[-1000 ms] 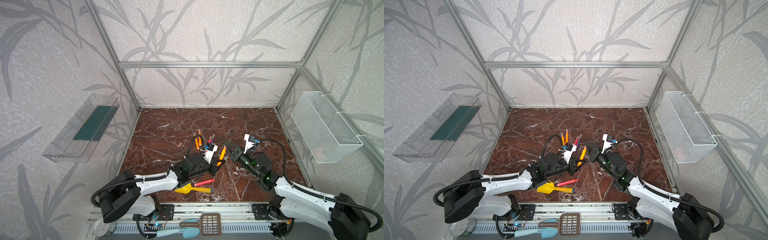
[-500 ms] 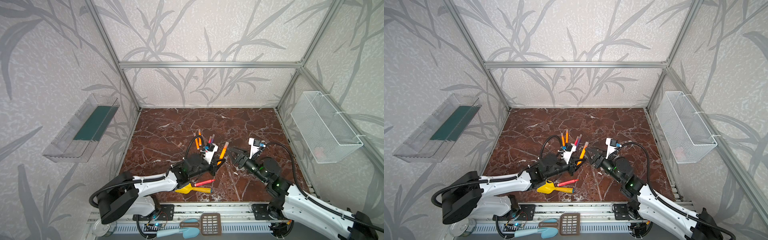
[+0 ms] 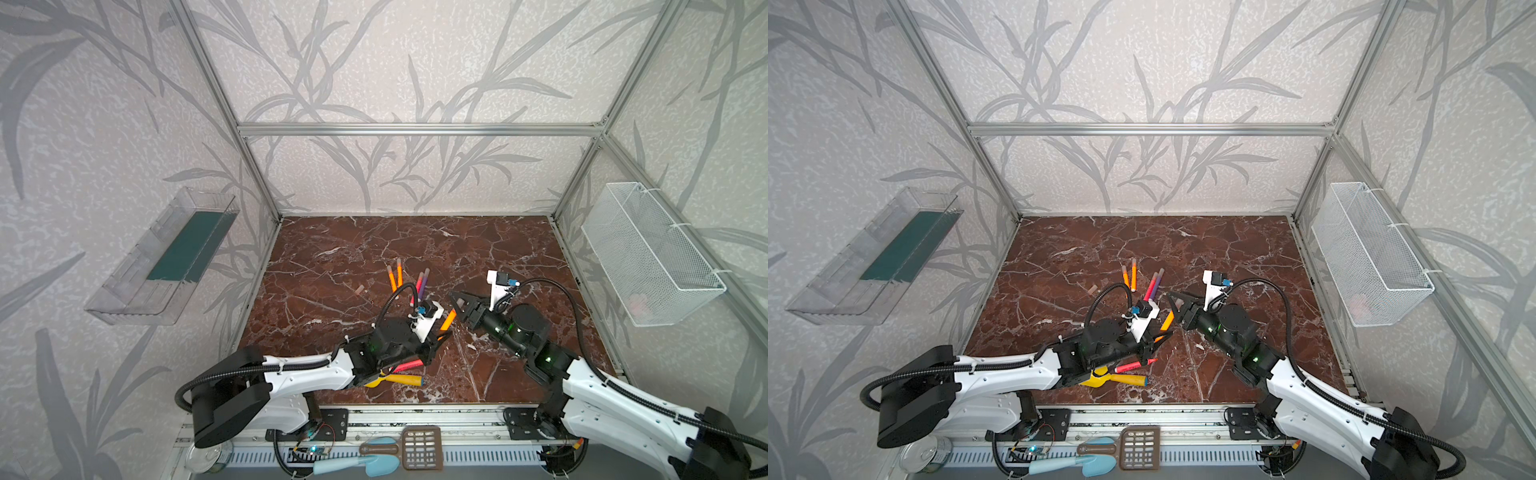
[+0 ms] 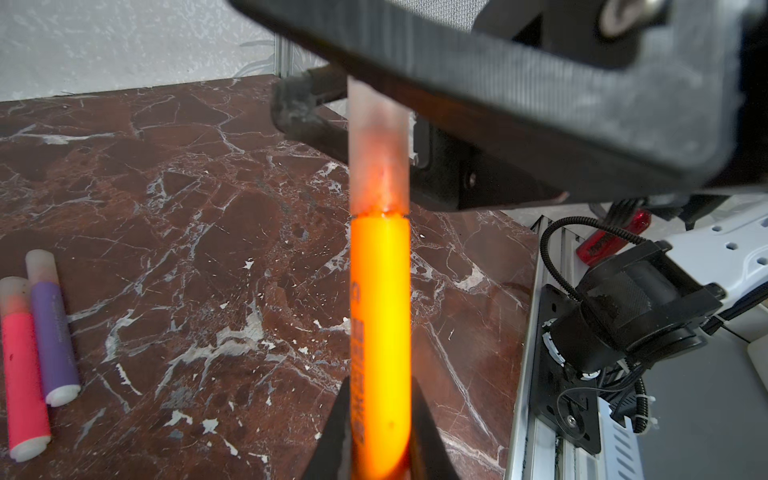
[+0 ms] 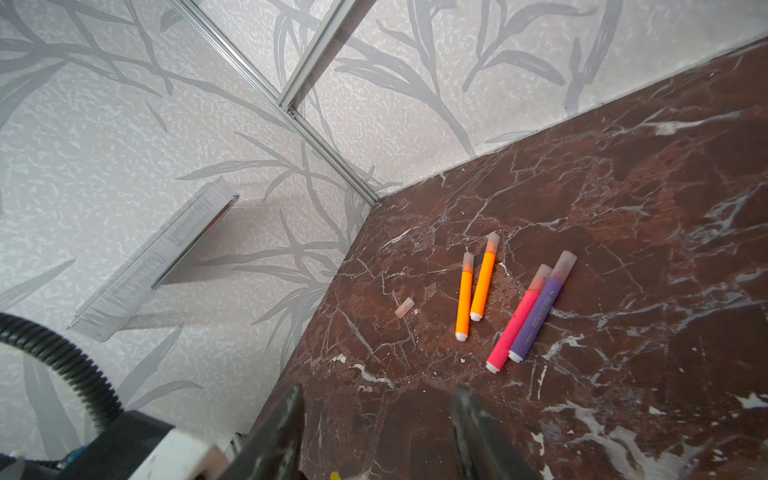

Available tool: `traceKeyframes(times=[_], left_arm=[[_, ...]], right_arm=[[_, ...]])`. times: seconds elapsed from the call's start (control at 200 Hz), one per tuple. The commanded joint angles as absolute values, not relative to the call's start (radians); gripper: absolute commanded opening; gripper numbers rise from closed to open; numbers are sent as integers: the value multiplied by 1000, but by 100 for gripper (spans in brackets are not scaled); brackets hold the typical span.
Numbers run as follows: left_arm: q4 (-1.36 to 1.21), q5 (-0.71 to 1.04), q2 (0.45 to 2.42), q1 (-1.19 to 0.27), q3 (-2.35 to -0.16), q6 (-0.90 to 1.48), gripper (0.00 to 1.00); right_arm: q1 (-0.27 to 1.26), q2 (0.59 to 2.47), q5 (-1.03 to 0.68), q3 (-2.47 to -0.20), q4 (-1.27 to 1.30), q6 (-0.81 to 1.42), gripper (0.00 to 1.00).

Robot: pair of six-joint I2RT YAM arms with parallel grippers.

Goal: Insert the pens into the pen caps
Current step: 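Open the right gripper off the cap and draw it back from the marker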

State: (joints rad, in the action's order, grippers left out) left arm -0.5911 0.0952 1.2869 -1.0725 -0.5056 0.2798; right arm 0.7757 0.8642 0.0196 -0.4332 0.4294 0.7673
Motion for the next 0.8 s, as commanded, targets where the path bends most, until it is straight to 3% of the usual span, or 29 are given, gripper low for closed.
traceKeyframes(times=[0.0, 0.16, 0.315, 0.48, 0.63, 0.795], left_arm=[[-591, 60, 1274, -1076, -486, 252, 0], [-609, 43, 1278, -1078, -470, 253, 0], [-614, 36, 1275, -1078, -471, 253, 0], [-605, 26, 1260, -1078, -479, 253, 0], [-588, 8, 1245, -1075, -494, 250, 0], [-541, 49, 1213, -1028, -534, 252, 0]], right_arm=[[771, 871, -9, -475, 445, 765, 50], [772, 873, -18, -476, 445, 770, 42], [772, 886, -20, -475, 439, 778, 25], [772, 929, -48, -478, 451, 788, 21], [772, 973, -83, -488, 459, 791, 0], [773, 991, -174, -498, 431, 757, 0]])
